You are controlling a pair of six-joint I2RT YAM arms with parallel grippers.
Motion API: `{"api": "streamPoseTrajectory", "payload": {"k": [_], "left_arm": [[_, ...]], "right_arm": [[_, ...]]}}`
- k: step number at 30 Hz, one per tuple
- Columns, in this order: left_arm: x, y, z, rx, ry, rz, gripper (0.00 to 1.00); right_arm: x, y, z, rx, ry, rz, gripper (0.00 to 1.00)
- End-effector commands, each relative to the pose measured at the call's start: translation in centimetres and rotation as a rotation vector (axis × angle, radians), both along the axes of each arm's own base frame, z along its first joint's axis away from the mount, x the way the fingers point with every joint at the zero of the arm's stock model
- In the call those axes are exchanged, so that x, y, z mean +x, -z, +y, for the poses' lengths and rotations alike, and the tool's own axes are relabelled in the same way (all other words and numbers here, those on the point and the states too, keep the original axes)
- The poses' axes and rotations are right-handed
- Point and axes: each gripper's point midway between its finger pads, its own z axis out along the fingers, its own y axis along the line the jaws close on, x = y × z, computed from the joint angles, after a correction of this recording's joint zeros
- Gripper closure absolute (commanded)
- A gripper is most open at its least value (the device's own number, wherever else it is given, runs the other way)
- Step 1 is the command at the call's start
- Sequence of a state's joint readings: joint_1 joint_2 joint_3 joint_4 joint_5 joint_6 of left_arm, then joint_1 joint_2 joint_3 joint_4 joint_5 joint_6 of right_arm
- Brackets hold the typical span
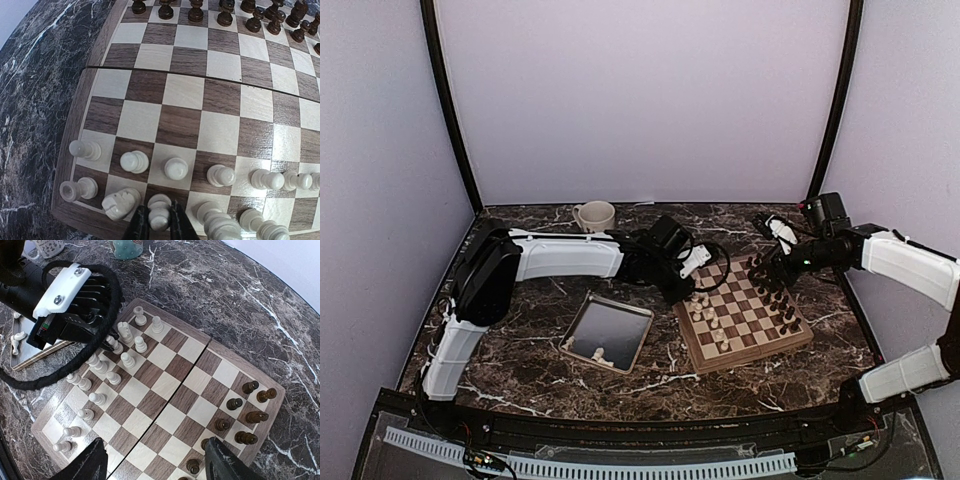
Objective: Set up the chess pieces on the board
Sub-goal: Place the bishop on c1.
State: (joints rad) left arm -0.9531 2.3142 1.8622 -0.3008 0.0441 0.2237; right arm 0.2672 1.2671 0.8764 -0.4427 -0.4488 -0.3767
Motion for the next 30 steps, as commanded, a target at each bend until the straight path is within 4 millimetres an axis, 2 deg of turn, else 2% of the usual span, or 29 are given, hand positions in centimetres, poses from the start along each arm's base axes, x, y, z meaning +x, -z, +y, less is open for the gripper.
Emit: {"api": "streamPoseTrajectory", "payload": {"k": [1,10,18,24,30], "left_arm": [[-0.4,-0.5,-0.6,-0.009,0.02,0.007,0.86],[-0.8,-0.4,-0.2,0.026,0.013,0.004,0.75],[-0.9,-1.4,0.3,0.04,-0.016,-0.022,0.71],[-1.1,-2.2,2.5,0.075,-0.063,-0.047,0.69],[-2.7,-2.6,5.9,0.1,-0.113,-0.032,0.68]], "right_arm": [[0.1,0.4,0.0,0.001,-0.008,0.004,0.33],[0.1,0.5,0.0,0.001,-0.011,0.01,0.32],[0.0,0.4,0.1,0.004,-0.009,0.012,0.32],[0.0,0.3,0.0,0.006,-0.008,0.01,0.31],[-0.1,0.1,0.1,0.011,-0.014,0.007,0.28]]}}
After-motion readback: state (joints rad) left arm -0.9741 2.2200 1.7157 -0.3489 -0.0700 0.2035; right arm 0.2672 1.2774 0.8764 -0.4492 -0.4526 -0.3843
